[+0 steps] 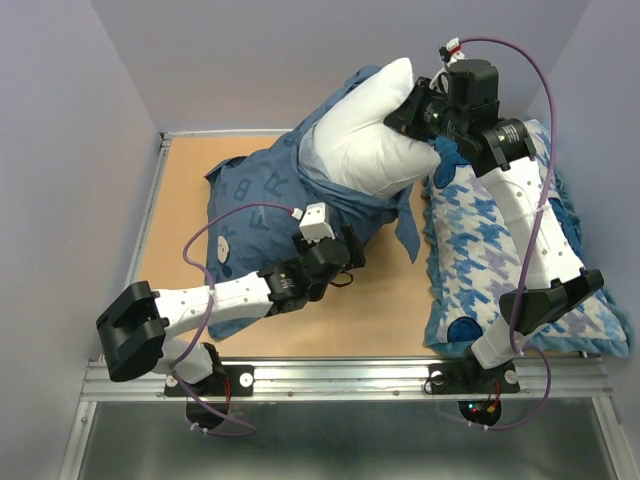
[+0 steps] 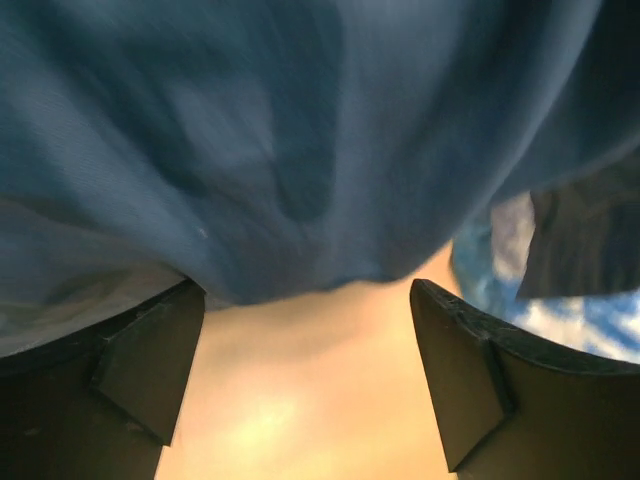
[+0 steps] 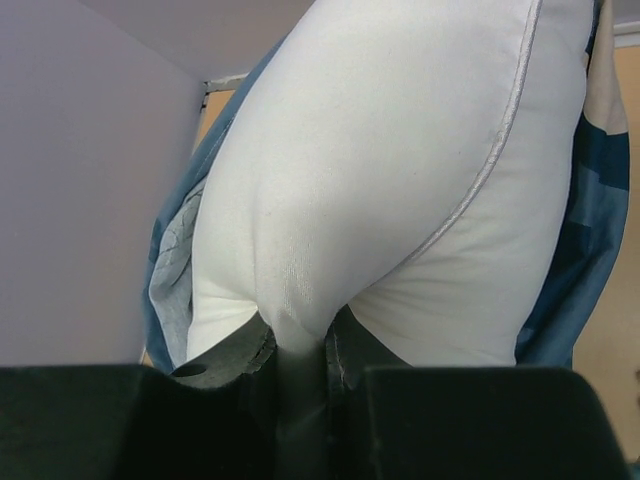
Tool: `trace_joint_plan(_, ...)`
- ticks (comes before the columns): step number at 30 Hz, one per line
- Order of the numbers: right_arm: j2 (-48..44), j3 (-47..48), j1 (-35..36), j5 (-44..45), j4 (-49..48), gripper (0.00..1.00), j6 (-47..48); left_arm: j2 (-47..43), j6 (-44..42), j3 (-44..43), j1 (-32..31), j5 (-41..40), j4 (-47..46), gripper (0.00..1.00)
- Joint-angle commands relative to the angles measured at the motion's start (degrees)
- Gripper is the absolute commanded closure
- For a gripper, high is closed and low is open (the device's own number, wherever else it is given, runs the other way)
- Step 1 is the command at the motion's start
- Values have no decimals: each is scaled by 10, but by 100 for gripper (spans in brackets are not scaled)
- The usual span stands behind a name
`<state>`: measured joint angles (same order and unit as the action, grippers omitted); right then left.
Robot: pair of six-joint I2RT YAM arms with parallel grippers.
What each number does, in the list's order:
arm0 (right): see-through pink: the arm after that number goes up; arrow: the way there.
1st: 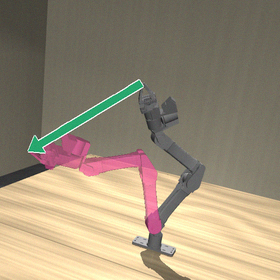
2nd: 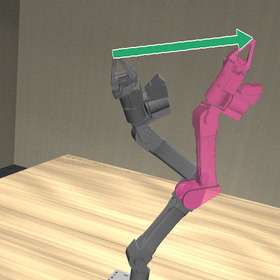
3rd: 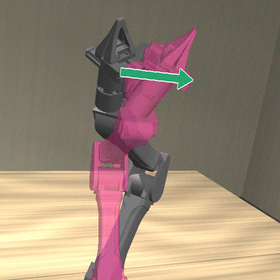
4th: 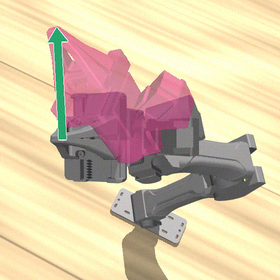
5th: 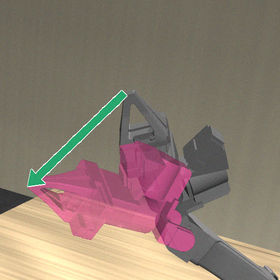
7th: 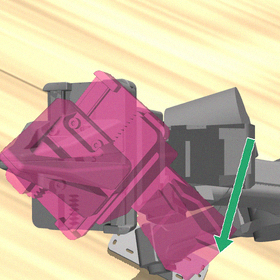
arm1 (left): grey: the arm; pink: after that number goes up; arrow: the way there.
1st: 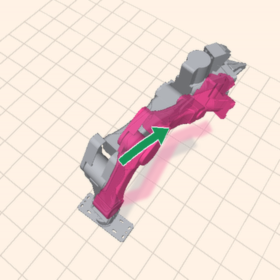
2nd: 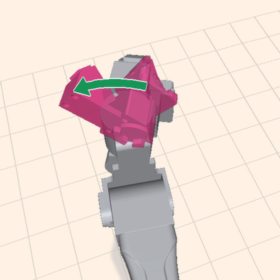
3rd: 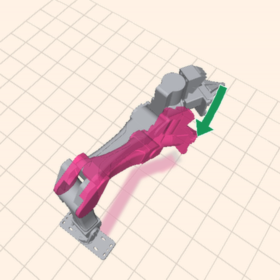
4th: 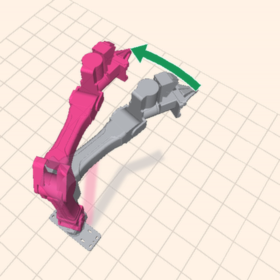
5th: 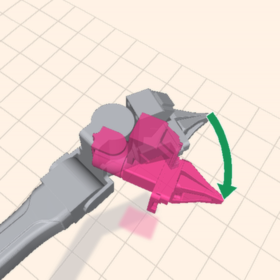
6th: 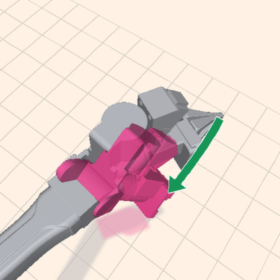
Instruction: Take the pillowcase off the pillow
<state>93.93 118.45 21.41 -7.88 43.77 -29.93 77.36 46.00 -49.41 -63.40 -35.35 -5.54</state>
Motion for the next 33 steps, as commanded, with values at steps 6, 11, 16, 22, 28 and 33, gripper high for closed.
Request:
trace_joint_plan(6,-21,44,7,18,-65,99,5,-40,-26,5,-4,-98,-122,68)
trace_joint_plan(11,-17,49,6,32,-64,99,11,-60,-6,16,-4,-90,-59,100)
trace_joint_plan(16,-11,65,5,76,-47,99,26,-151,65,60,-2,-103,106,100)
trace_joint_plan(22,4,109,-6,108,-31,100,26,-237,91,99,96,-83,247,100)
trace_joint_plan(28,-1,133,-36,118,-18,99,23,-296,21,181,283,28,192,100)
trace_joint_plan(33,-10,132,-58,102,-12,99,20,-273,-66,159,475,105,173,100)
